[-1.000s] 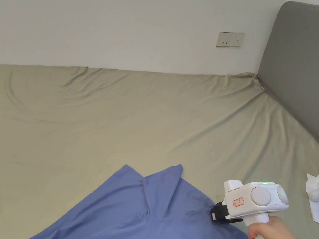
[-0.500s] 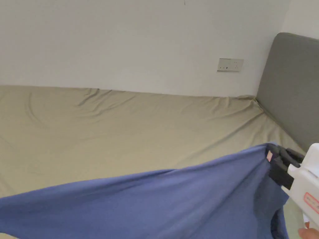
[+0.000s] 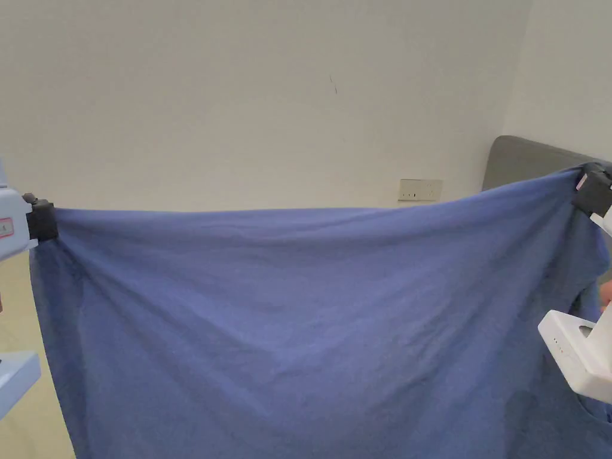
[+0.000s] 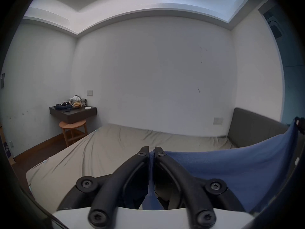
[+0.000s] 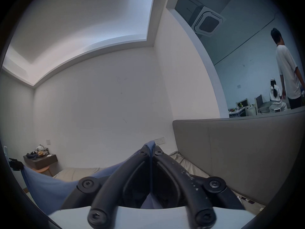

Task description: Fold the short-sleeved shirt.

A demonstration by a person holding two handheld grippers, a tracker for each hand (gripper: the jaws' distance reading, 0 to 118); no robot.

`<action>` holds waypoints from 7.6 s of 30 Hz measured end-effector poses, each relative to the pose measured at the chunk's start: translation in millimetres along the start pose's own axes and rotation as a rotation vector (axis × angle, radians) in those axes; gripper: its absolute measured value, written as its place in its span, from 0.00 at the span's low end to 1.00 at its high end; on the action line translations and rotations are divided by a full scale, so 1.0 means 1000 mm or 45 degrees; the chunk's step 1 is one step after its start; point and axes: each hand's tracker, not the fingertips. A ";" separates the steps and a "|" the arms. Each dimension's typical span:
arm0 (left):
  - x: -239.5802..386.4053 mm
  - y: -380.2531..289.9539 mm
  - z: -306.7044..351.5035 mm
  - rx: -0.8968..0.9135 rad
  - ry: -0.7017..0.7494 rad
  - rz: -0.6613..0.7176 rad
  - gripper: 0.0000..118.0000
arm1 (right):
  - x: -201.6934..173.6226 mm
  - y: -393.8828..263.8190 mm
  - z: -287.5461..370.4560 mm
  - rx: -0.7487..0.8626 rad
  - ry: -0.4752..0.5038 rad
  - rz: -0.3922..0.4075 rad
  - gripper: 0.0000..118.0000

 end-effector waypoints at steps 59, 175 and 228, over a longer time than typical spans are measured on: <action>-0.021 -0.211 -0.076 -0.642 -0.172 -0.196 0.03 | 0.056 -0.201 -0.019 -1.030 0.172 0.213 0.02; -0.065 -0.284 0.077 -0.856 -0.291 -0.159 0.03 | 0.146 -0.289 0.177 -1.230 0.113 0.086 0.02; -0.078 -0.343 -0.061 -1.226 -0.355 0.095 0.00 | 0.122 -0.222 0.194 -0.959 -0.008 0.068 0.01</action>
